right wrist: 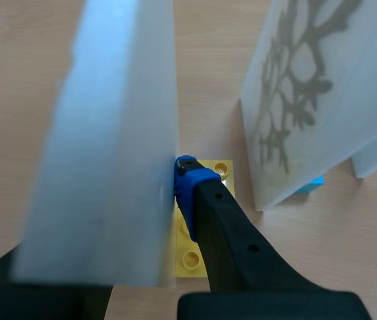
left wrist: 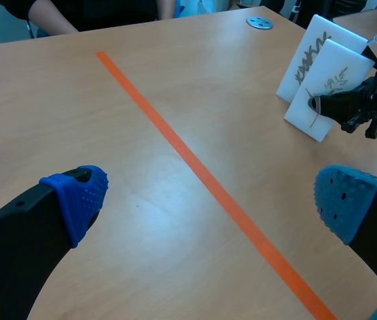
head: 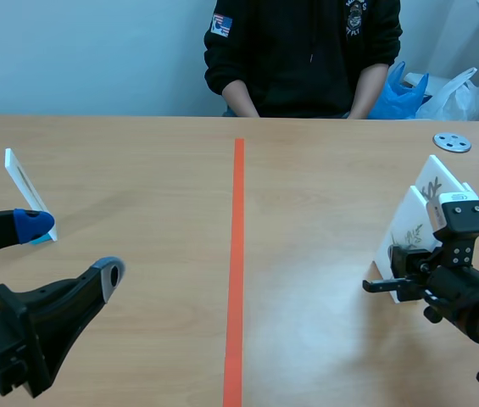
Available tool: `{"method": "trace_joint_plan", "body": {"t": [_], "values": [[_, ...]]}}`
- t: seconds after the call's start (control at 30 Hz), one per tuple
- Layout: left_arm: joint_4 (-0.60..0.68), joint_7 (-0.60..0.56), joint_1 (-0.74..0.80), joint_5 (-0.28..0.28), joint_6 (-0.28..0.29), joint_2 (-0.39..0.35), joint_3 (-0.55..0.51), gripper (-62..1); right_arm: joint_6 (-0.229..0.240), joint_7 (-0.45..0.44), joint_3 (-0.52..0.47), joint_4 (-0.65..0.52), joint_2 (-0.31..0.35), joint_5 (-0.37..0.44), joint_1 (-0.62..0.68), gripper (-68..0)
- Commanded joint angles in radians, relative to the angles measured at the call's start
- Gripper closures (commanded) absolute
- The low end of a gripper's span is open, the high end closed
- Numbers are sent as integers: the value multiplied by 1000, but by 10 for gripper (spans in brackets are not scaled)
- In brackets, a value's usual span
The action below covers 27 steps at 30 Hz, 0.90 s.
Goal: Sort the leaf by its shape. The table is split by an orange tape line. A compound leaf with several leaflets goes to the left side, a simple leaf with one blade goes to the right side. Return to the home posture when a red brick is placed on the table.
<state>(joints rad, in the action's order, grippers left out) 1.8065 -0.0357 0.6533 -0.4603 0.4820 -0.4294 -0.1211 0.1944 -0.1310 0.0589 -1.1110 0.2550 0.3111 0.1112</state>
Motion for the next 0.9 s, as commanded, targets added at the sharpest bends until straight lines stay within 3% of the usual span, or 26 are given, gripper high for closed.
{"method": "trace_joint_plan", "body": {"t": [0.0, 0.2, 0.4, 0.63, 0.87], "values": [[8, -19, 0, -6, 3, 2, -5, -623, 0, -18, -10, -24, 3, 8, -14, -56], [8, -19, 0, -6, 3, 2, -5, -623, 0, -23, -14, -24, 3, 8, -14, -225], [8, -19, 0, -6, 3, 2, -5, -623, 0, -60, -14, -36, 3, 8, -14, -315], [8, -19, 0, -6, 3, 2, -5, -623, 7, -37, -16, -154, 3, 8, -5, -328], [8, -19, 0, -6, 3, 2, -5, -623, 7, 18, -74, -374, 2, 16, 76, -418]]}}
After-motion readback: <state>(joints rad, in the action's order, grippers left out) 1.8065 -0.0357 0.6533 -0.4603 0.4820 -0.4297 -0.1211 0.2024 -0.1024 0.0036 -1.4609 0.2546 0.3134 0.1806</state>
